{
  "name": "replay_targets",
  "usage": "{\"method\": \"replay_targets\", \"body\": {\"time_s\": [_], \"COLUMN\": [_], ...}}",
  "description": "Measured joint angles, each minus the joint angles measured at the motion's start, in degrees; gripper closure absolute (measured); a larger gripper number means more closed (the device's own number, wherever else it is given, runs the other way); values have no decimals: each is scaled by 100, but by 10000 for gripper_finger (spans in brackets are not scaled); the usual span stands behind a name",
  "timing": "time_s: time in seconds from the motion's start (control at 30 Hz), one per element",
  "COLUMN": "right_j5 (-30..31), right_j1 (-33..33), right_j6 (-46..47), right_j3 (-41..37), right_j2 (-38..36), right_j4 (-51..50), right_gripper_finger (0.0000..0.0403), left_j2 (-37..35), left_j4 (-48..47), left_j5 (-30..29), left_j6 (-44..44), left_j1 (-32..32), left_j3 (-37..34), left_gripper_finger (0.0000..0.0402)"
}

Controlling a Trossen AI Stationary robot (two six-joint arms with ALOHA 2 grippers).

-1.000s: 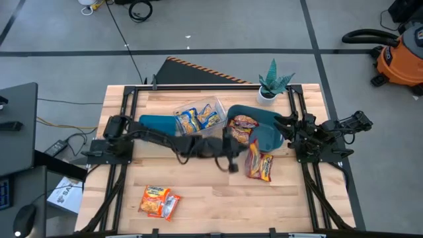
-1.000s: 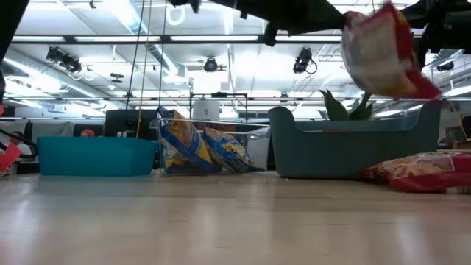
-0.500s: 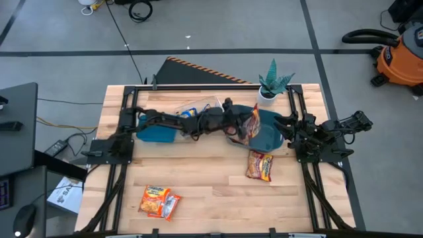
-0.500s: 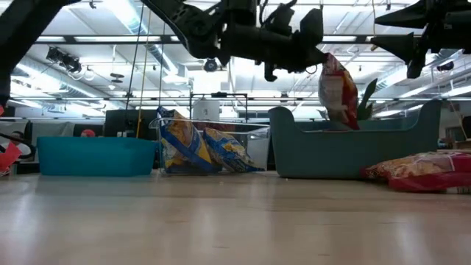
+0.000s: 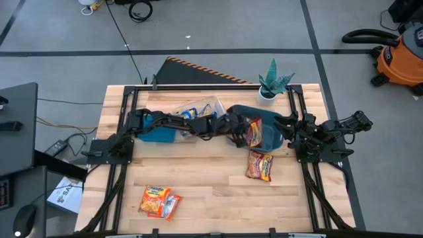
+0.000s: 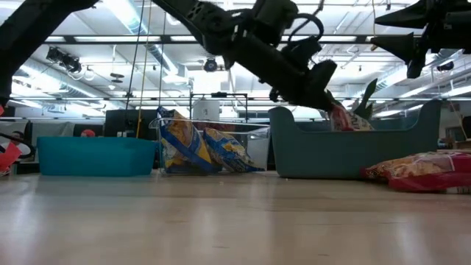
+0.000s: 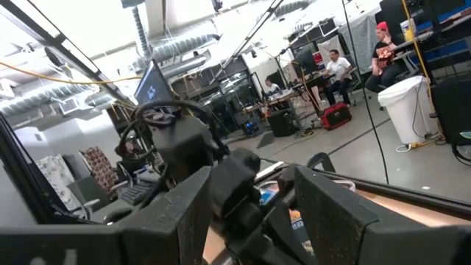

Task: Sort Maruchan noodles
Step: Put the red noodle pack into the green bin

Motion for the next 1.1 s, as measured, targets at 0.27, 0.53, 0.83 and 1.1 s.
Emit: {"method": "replay_targets", "body": {"time_s": [0.27,0.53,0.83,1.1], "right_j5": [0,0,0,0], "right_j1": [0,-1,-1,0], "right_j6": [0,0,0,0], "right_j3": [-2,0,-1,-1], "right_j2": [1,0,1,1], "right_j4": [2,0,0,2], "right_gripper_finger": [204,204,204,204], "left_j2": [-1,-5,-12,-12], "left_j4": [-2795,-5045,-5669,-5626], "left_j5": [-1407,-1556,-1613,-1901], "left_j6": [814,289,185,189], "left_j1": [-182,-170,-170,-188], "left_j3": [1075,1910,2020,2021], "left_gripper_finger": [389,388,388,336]}}
